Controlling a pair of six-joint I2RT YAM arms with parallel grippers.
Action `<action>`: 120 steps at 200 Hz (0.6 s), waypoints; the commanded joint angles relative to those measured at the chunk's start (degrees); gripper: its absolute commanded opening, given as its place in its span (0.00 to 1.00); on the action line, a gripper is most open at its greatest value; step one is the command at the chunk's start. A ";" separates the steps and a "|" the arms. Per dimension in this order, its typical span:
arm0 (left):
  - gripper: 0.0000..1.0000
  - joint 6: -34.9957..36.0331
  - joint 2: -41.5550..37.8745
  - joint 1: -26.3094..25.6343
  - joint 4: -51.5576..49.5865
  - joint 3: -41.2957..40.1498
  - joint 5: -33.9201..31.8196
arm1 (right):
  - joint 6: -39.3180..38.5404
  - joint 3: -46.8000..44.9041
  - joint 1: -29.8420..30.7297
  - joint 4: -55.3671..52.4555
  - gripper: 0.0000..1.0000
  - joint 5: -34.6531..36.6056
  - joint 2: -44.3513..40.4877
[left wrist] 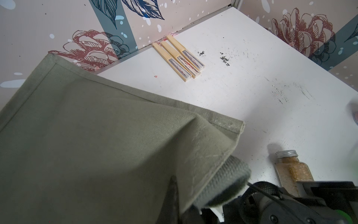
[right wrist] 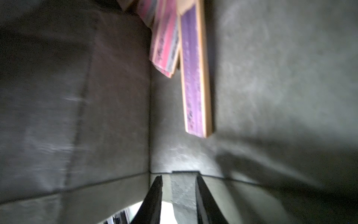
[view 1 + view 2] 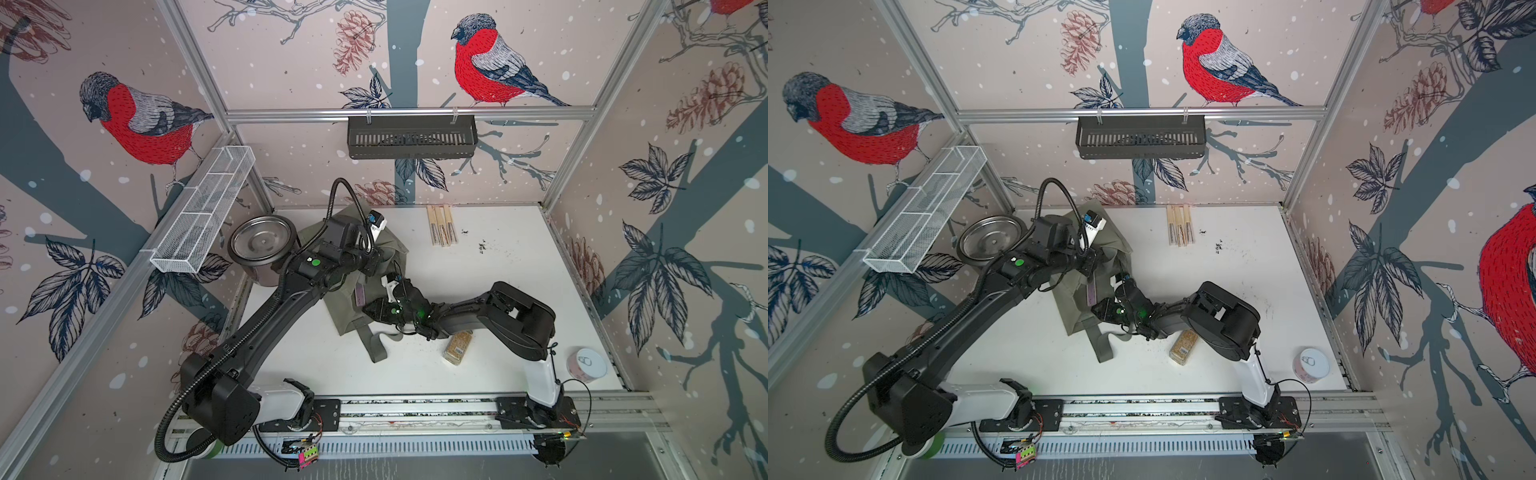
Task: Take out the folding fans from the tote bags
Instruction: Pick up the folding fan from the canvas bag.
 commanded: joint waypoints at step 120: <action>0.00 0.11 -0.05 -0.31 2.00 0.44 0.64 | 1.26 17.77 -3.07 -2.38 0.44 3.15 15.08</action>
